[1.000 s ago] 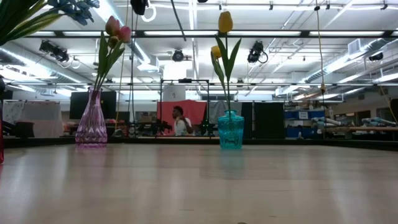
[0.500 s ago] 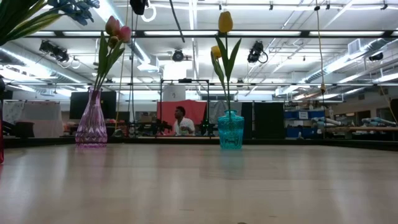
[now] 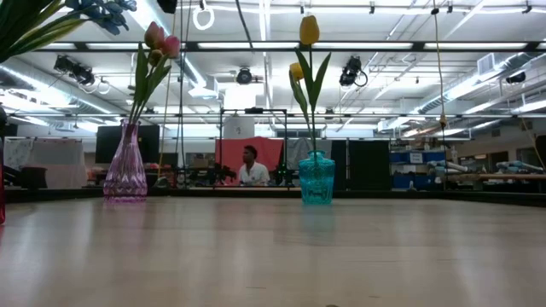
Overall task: Sort flowers into vase by color
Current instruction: Put the yellow tulip into the blue vase
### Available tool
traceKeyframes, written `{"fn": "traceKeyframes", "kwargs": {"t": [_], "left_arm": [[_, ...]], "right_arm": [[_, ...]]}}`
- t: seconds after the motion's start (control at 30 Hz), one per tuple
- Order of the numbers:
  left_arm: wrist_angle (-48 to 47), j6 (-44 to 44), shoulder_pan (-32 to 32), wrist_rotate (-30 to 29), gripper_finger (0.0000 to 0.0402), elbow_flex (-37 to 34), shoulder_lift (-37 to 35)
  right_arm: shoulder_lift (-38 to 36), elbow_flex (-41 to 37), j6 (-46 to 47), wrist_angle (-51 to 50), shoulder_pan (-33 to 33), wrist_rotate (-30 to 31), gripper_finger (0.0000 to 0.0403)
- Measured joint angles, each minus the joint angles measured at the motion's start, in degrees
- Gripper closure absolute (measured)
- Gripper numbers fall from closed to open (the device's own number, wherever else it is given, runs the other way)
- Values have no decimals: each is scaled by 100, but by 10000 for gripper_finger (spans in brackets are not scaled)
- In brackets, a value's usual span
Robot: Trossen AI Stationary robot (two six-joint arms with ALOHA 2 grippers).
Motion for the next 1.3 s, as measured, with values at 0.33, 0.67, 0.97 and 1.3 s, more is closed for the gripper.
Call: {"fn": "traceKeyframes", "kwargs": {"t": [0.33,0.67,0.97,1.3], "left_arm": [[-419,-467,1,33,220,0,-490],[-405,-320,1,-19,220,0,-570],[-226,253,1,-726,220,0,-557],[181,465,-3,-1002,220,-4,-810]], "right_arm": [[-842,-670,-74,-17,374,139,386],[-1806,-3211,643,2091,419,-499,385],[-2860,-5732,757,4098,209,-212,385],[-3964,-6775,1267,3730,-591,-774,385]]}}
